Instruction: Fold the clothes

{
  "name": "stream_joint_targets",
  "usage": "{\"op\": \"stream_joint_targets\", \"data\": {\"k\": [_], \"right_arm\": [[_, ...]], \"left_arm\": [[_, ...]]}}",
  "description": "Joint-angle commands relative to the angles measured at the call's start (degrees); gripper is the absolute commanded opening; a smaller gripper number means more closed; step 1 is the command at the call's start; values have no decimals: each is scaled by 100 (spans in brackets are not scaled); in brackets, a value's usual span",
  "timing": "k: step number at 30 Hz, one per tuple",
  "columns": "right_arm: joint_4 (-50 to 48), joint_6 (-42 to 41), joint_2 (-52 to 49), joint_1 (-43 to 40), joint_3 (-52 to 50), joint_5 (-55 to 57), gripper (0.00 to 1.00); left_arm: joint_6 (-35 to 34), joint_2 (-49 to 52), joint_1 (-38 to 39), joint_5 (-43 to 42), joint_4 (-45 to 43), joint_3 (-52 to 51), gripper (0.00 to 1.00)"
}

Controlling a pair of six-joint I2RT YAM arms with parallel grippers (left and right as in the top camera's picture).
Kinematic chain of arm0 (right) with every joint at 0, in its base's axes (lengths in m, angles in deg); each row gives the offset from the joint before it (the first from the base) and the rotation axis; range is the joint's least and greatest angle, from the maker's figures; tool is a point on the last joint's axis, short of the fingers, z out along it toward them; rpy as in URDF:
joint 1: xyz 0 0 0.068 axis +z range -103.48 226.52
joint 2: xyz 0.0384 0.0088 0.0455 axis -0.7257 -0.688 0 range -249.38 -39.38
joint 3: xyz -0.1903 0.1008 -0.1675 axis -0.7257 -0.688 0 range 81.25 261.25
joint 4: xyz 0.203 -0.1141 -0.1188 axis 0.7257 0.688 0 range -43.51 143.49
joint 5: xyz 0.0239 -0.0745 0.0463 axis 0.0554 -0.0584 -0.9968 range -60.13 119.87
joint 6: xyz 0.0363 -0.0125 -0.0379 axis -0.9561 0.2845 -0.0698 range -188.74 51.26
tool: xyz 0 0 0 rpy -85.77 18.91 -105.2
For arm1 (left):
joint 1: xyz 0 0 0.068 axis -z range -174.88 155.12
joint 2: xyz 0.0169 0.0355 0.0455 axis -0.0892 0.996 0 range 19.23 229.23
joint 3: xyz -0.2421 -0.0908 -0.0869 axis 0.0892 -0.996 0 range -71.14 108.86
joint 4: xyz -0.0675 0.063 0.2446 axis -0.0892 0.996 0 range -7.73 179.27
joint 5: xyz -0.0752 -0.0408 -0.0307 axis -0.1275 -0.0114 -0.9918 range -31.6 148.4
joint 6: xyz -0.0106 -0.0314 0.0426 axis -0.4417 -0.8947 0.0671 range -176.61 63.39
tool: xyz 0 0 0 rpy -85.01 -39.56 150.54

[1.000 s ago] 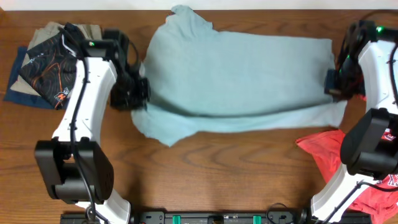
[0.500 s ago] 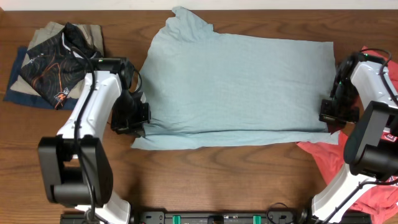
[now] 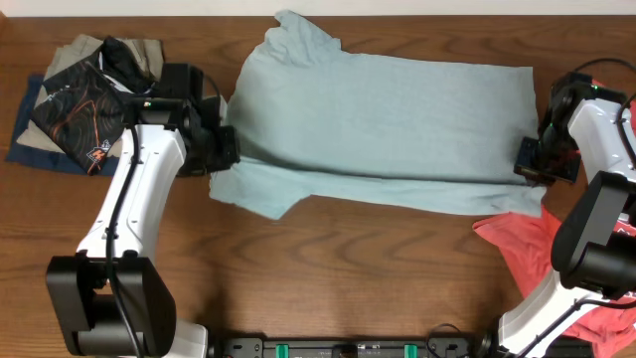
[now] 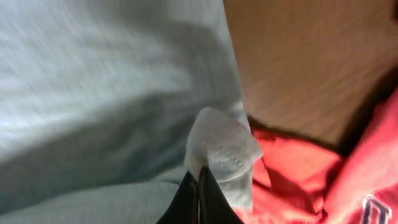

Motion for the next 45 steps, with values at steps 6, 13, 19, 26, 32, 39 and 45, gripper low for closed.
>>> {"op": "stream_joint_targets", "data": {"k": [6,13,19,26,32,39,45], "right_arm": [[-597,-72,131,-52,-11,-48,1],[-1182,-70,131,-50,-11,-321,2],[-1609,-72,120,-50,-13,-326,3],[-1784,-72,118,-48,-13,-476,47],[-1340,-74,118,-48,-52,-507,34],[-1510,-72,118,-50,-610,-538,28],[-1882,-72,118,-50,-1137,-538,26]], "left_arm": [[-192,153,-22,50,-809,20,6],[-205,634,-22,50,-1198,20,6],[-205,922,-22,48,-1687,20,6],[-205,946,-20,28,-2061,20,35],[-203,946,66,-293,-1440,20,41],[26,949,511,-286,-892,20,41],[435,953,1054,-201,-726,-37,44]]}}
